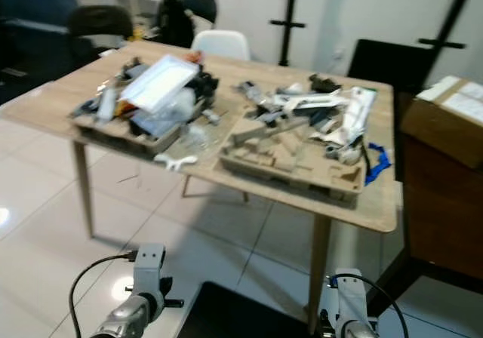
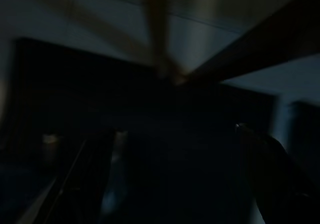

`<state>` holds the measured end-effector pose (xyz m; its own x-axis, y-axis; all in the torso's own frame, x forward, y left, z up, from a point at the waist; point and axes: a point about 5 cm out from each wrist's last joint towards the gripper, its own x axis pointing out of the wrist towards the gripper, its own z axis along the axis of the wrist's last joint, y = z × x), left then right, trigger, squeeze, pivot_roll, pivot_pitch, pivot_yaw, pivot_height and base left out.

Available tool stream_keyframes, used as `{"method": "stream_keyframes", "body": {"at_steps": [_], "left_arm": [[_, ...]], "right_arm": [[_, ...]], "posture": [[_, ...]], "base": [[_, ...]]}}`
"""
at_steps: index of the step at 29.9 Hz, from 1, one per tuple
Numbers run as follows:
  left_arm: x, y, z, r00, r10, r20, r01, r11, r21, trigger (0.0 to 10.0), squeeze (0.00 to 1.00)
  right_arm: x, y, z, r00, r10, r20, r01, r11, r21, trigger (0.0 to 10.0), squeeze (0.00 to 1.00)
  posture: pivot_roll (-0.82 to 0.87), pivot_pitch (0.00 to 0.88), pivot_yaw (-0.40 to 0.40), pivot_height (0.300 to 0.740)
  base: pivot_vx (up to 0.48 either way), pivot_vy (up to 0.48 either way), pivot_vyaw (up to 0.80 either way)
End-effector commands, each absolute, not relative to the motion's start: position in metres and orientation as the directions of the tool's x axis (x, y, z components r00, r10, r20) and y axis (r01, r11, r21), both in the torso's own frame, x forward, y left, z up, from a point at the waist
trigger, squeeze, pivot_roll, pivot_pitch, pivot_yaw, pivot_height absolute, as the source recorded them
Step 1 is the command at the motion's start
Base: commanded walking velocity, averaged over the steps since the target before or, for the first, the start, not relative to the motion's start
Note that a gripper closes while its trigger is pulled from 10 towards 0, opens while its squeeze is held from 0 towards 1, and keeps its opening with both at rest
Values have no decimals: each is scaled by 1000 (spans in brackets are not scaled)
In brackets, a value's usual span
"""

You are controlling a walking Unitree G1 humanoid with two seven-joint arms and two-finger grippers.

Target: Picking trash to rubbish bin

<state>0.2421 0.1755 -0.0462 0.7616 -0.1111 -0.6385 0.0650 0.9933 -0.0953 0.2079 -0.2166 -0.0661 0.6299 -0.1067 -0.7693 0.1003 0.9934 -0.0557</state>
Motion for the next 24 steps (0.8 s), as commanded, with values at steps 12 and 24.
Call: {"method": "stream_keyframes", "body": {"at_steps": [12, 24], "left_arm": [[232, 172, -54, 714, -153, -683, 127, 988, -88, 10000, 0], [220, 177, -62, 690, -129, -712, 112, 991, -71, 10000, 0]], "right_arm": [[179, -216, -82, 546, -130, -827, 126, 989, -72, 10000, 0], [180, -211, -83, 530, -78, -844, 22, 997, -79, 10000, 0]], "posture": [[-98, 49, 41, 740], [-76, 48, -24, 740]], "base": [[219, 0, -652], [0, 0, 0]]}}
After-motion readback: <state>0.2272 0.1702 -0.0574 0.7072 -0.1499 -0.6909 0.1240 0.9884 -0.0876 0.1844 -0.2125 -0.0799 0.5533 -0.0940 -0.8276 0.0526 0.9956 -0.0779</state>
